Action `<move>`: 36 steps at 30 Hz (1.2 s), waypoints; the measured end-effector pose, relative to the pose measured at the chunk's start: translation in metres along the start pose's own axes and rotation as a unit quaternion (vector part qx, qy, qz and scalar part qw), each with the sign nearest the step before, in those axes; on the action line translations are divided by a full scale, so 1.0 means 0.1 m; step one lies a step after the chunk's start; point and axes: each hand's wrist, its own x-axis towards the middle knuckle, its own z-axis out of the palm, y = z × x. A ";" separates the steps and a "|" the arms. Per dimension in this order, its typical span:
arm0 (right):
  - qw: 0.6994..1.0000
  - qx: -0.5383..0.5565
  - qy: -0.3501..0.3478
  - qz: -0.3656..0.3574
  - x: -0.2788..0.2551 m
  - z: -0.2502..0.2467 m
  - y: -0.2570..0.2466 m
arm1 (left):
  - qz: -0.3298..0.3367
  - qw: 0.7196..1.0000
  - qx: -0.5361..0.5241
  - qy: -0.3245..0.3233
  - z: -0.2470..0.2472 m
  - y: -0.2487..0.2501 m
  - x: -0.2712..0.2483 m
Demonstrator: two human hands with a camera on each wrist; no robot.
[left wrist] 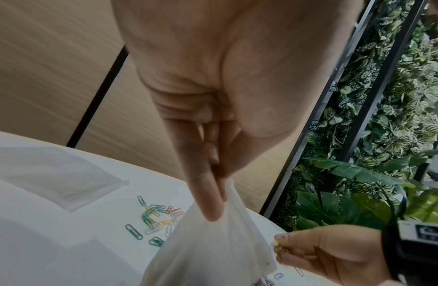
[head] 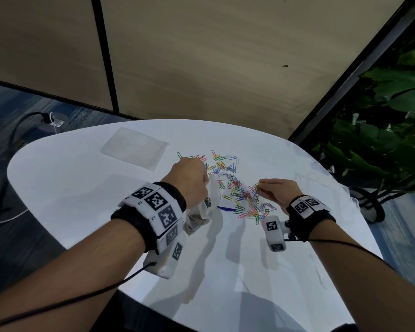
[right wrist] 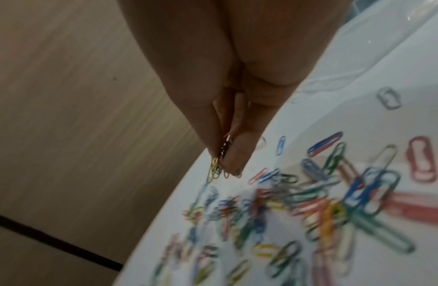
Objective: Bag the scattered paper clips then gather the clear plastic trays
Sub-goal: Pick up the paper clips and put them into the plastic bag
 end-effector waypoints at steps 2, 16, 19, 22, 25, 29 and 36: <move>0.994 0.098 -0.053 0.017 -0.18 0.08 -0.13 | 0.000 1.000 -0.002 0.002 0.00 0.01 0.00; 0.962 -0.169 -0.146 -0.157 -0.98 0.89 -0.07 | 0.010 1.000 -0.015 0.008 -0.01 0.03 -0.04; 0.912 -0.295 -0.107 -0.264 -0.99 0.97 -0.04 | 0.009 1.000 -0.017 0.003 -0.01 0.03 -0.05; 0.882 -0.349 -0.118 -0.295 -1.04 1.02 -0.05 | 0.008 1.000 -0.015 0.003 -0.02 0.03 -0.05; 0.891 -0.329 -0.126 -0.288 -1.07 1.03 -0.06 | 0.005 1.000 -0.015 0.001 -0.03 0.03 -0.06; 0.845 -0.396 -0.142 -0.331 -1.09 1.05 -0.07 | 0.006 1.000 -0.025 -0.005 -0.02 0.02 -0.07; 0.802 -0.436 -0.209 -0.352 -1.10 1.02 -0.10 | 0.010 0.999 -0.036 0.002 -0.01 0.02 -0.07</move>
